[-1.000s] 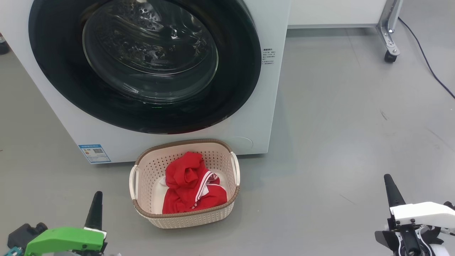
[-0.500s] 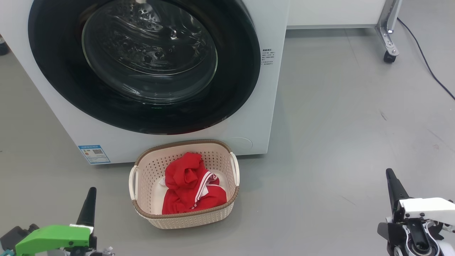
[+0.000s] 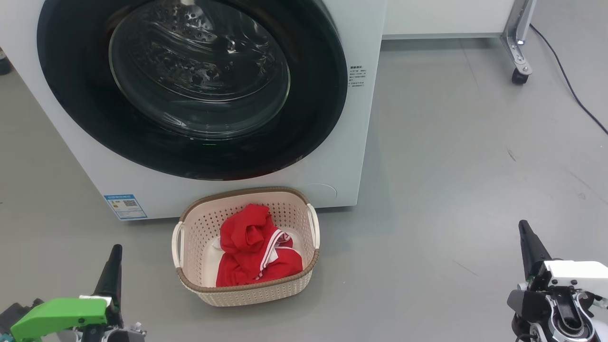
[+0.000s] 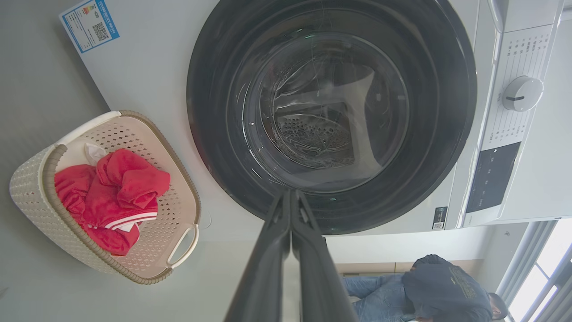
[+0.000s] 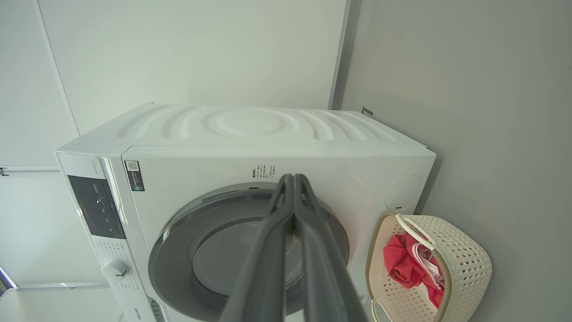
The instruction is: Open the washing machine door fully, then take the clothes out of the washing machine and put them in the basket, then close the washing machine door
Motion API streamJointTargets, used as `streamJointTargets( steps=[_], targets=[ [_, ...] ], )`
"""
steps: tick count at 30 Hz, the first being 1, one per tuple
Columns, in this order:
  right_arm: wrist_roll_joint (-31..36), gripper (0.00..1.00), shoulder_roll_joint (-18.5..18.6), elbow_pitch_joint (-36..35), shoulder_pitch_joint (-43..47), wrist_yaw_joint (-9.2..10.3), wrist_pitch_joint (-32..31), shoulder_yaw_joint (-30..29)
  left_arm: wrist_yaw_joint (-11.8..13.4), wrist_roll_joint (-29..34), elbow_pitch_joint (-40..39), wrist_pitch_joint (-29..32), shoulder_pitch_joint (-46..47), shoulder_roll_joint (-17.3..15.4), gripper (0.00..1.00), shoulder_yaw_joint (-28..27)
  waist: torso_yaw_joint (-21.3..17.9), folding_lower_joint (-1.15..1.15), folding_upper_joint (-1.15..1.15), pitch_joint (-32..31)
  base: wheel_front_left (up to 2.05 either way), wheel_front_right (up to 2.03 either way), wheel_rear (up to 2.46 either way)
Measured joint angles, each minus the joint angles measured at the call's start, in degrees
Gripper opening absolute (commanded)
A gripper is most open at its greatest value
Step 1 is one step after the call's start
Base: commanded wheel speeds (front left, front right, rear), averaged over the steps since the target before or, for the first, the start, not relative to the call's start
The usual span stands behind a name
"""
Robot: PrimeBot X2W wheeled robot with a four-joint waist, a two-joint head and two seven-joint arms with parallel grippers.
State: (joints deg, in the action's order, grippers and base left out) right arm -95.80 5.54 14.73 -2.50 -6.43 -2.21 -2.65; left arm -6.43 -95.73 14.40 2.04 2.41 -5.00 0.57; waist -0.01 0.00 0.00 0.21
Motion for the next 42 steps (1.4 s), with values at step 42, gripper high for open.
streamJointTargets(
  steps=[42],
  targets=[
    [0.0,0.0,-0.04,0.76,-0.54,-0.07,-0.01,-0.16,-0.44,0.0,0.92,0.26,0.16,0.01,0.0,-0.19,0.0,0.0,0.0,-0.04,0.0,0.0,0.0]
  ],
)
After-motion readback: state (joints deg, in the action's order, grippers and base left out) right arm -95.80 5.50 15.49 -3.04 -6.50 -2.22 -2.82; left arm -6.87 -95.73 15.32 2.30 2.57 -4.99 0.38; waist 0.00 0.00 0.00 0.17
